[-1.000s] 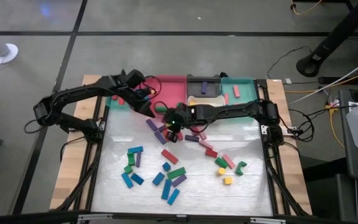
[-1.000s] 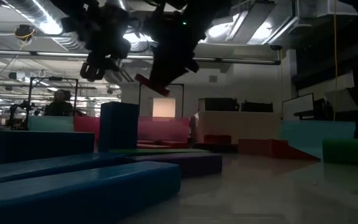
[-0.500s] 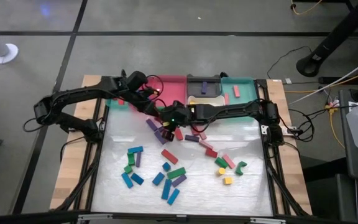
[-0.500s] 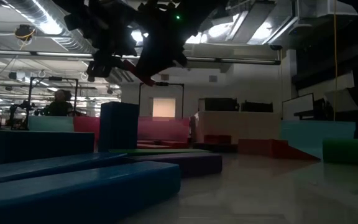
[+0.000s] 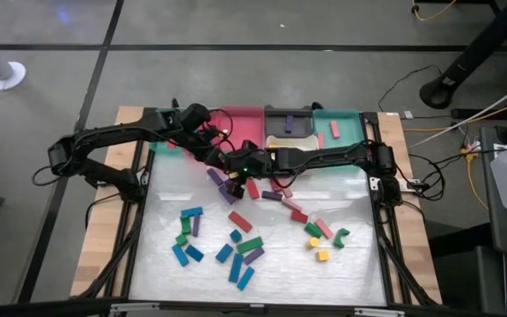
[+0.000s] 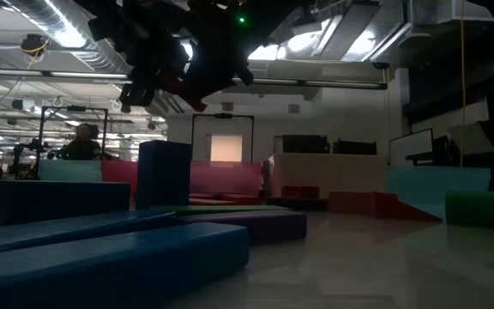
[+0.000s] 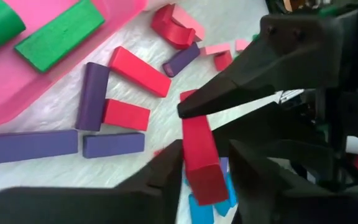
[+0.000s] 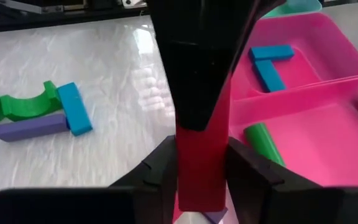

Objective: Sort blocks
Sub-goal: Put the red block into the left green bin

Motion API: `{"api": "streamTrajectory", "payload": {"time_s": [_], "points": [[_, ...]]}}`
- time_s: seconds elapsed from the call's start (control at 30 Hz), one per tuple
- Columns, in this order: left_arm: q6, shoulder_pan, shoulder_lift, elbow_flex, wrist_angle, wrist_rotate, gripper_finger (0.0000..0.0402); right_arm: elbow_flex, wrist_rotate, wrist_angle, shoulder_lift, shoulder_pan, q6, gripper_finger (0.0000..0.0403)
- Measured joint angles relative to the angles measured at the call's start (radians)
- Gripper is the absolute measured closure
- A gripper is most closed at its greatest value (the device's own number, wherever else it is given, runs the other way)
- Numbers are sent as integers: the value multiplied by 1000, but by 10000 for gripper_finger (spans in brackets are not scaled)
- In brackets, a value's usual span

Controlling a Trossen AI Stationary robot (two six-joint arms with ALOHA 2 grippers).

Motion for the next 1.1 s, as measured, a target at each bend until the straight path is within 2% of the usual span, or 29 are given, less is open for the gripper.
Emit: {"api": "streamTrajectory", "payload": {"time_s": [0.13, 0.37, 0.53, 0.63, 0.83, 1.0, 1.1], "points": [[18, 2, 0, 0, 2, -4, 361, 0, 5, -1, 0, -1, 3, 258], [79, 57, 0, 0, -2, -2, 361, 0, 19, -3, 0, -1, 89, 216], [151, 174, -14, 0, -38, 5, 361, 0, 25, -17, -1, -5, 113, 198], [215, 264, -21, 0, -61, -25, 361, 0, -8, -53, -2, 0, 128, 194], [343, 439, -24, 0, -161, -139, 359, 0, -86, -139, -2, -3, 198, 194], [436, 547, -24, 0, -244, -303, 353, 0, -99, -230, -2, 0, 201, 194], [464, 591, -24, 0, -269, -358, 357, 0, -100, -271, -2, 0, 202, 194]]}}
